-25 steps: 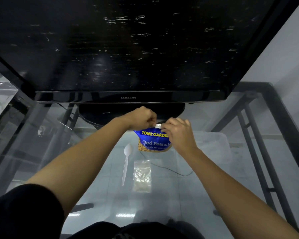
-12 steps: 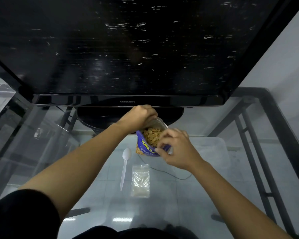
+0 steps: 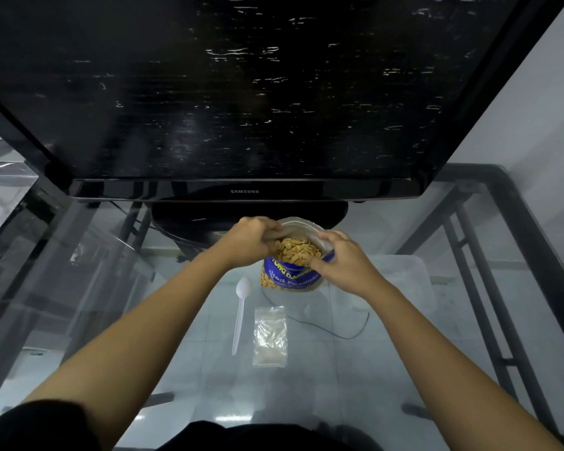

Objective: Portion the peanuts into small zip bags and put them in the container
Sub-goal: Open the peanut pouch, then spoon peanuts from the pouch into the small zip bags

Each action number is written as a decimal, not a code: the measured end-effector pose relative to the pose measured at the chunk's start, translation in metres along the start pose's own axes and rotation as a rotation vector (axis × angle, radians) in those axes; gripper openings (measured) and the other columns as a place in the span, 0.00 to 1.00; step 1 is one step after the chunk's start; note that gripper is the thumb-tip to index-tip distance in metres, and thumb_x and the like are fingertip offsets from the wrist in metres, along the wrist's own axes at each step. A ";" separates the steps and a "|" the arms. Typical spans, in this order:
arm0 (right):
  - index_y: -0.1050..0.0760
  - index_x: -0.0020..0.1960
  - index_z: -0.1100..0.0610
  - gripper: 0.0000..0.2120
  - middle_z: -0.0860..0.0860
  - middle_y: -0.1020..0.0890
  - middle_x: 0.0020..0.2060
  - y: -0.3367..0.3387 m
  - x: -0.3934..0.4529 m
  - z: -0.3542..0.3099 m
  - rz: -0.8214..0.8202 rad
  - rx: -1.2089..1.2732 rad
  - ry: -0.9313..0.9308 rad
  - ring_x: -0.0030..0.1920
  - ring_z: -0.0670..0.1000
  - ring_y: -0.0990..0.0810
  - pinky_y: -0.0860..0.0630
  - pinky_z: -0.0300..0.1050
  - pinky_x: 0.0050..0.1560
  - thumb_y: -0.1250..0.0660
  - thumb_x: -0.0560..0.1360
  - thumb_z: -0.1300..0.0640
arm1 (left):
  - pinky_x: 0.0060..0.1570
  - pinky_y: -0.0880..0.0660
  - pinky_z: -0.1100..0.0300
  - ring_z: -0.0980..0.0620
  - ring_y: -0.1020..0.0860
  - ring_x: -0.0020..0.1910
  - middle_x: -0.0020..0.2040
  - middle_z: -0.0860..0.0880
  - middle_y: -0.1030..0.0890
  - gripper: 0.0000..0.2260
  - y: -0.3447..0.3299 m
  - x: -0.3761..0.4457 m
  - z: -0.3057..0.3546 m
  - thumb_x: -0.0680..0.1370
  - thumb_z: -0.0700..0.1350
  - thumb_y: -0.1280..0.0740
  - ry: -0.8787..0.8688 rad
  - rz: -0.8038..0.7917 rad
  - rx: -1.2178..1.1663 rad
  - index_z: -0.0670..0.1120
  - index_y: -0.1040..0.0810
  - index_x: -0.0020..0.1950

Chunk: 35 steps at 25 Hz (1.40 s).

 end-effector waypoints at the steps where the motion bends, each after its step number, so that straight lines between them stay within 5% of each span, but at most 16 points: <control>1: 0.37 0.70 0.56 0.27 0.51 0.32 0.66 0.000 -0.001 0.000 -0.012 -0.008 0.009 0.65 0.51 0.31 0.31 0.37 0.51 0.34 0.74 0.51 | 0.45 0.28 0.67 0.54 0.26 0.52 0.61 0.46 0.24 0.18 -0.002 -0.004 0.000 0.76 0.44 0.34 -0.026 0.033 -0.029 0.46 0.28 0.66; 4: 0.39 0.71 0.56 0.27 0.51 0.33 0.68 -0.001 -0.003 0.002 -0.023 -0.006 0.040 0.66 0.49 0.32 0.31 0.36 0.52 0.36 0.76 0.50 | 0.45 0.30 0.72 0.57 0.25 0.51 0.55 0.50 0.23 0.14 -0.006 -0.022 -0.003 0.78 0.45 0.37 -0.061 0.359 -0.241 0.46 0.26 0.63; 7: 0.39 0.72 0.56 0.28 0.51 0.34 0.69 -0.001 -0.005 0.004 0.004 0.035 0.046 0.67 0.50 0.33 0.29 0.38 0.55 0.36 0.76 0.50 | 0.44 0.26 0.61 0.52 0.24 0.43 0.45 0.48 0.21 0.08 -0.025 -0.049 -0.029 0.77 0.41 0.36 0.232 0.659 -0.363 0.43 0.23 0.55; 13: 0.39 0.72 0.57 0.28 0.52 0.34 0.70 -0.004 -0.006 0.005 0.038 0.024 0.049 0.68 0.52 0.33 0.29 0.42 0.59 0.36 0.76 0.49 | 0.46 0.28 0.53 0.40 0.22 0.48 0.47 0.39 0.20 0.13 -0.116 -0.106 -0.078 0.75 0.48 0.33 0.492 0.146 0.142 0.38 0.25 0.52; 17: 0.40 0.72 0.57 0.28 0.51 0.35 0.71 -0.006 -0.006 0.007 0.035 0.064 0.034 0.68 0.51 0.34 0.29 0.39 0.52 0.36 0.76 0.50 | 0.37 0.34 0.56 0.40 0.25 0.39 0.32 0.44 0.28 0.08 -0.121 -0.105 -0.071 0.75 0.41 0.38 0.530 0.174 0.177 0.40 0.31 0.38; 20: 0.40 0.72 0.56 0.28 0.52 0.36 0.71 -0.006 -0.007 0.008 0.036 0.076 0.035 0.69 0.51 0.34 0.27 0.40 0.52 0.36 0.76 0.50 | 0.36 0.29 0.55 0.40 0.24 0.36 0.32 0.39 0.23 0.09 -0.091 -0.097 -0.066 0.72 0.42 0.36 0.605 0.402 -0.144 0.38 0.28 0.34; 23: 0.40 0.73 0.56 0.29 0.51 0.37 0.71 -0.007 -0.008 0.008 0.019 0.125 0.020 0.69 0.51 0.35 0.22 0.47 0.55 0.35 0.76 0.51 | 0.42 0.22 0.51 0.47 0.21 0.34 0.33 0.45 0.20 0.05 -0.032 -0.082 -0.041 0.73 0.43 0.37 0.460 0.658 -0.560 0.46 0.22 0.41; 25: 0.41 0.73 0.55 0.29 0.51 0.37 0.71 -0.007 -0.008 0.008 0.015 0.139 0.011 0.69 0.52 0.35 0.22 0.49 0.56 0.35 0.75 0.51 | 0.42 0.22 0.54 0.51 0.22 0.34 0.33 0.51 0.19 0.07 0.005 -0.071 -0.021 0.72 0.42 0.35 0.262 0.655 -0.660 0.54 0.20 0.42; 28: 0.41 0.73 0.55 0.30 0.51 0.37 0.71 -0.006 -0.008 0.008 0.009 0.159 -0.001 0.69 0.52 0.35 0.23 0.53 0.59 0.34 0.75 0.51 | 0.45 0.21 0.62 0.53 0.19 0.40 0.41 0.48 0.17 0.09 0.029 -0.061 0.003 0.73 0.41 0.29 0.087 0.607 -0.716 0.51 0.20 0.51; 32: 0.42 0.73 0.55 0.31 0.51 0.37 0.71 -0.007 -0.007 0.009 -0.001 0.162 0.003 0.69 0.52 0.35 0.24 0.56 0.60 0.33 0.74 0.51 | 0.38 0.27 0.75 0.60 0.22 0.35 0.37 0.51 0.19 0.07 0.030 -0.048 0.030 0.76 0.44 0.32 -0.095 0.647 -0.277 0.44 0.19 0.50; 35: 0.43 0.73 0.55 0.32 0.50 0.37 0.71 -0.006 -0.005 0.010 -0.028 0.146 0.009 0.69 0.52 0.35 0.23 0.56 0.59 0.33 0.74 0.51 | 0.39 0.26 0.72 0.57 0.22 0.35 0.39 0.48 0.18 0.10 0.020 -0.027 0.035 0.78 0.45 0.36 -0.109 0.506 -0.078 0.41 0.20 0.51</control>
Point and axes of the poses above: each hand's wrist, its own x-axis towards the middle knuckle, its own y-axis out of the back of the hand, z = x × y, the point moved 2 cm from there along x, towards the middle knuckle
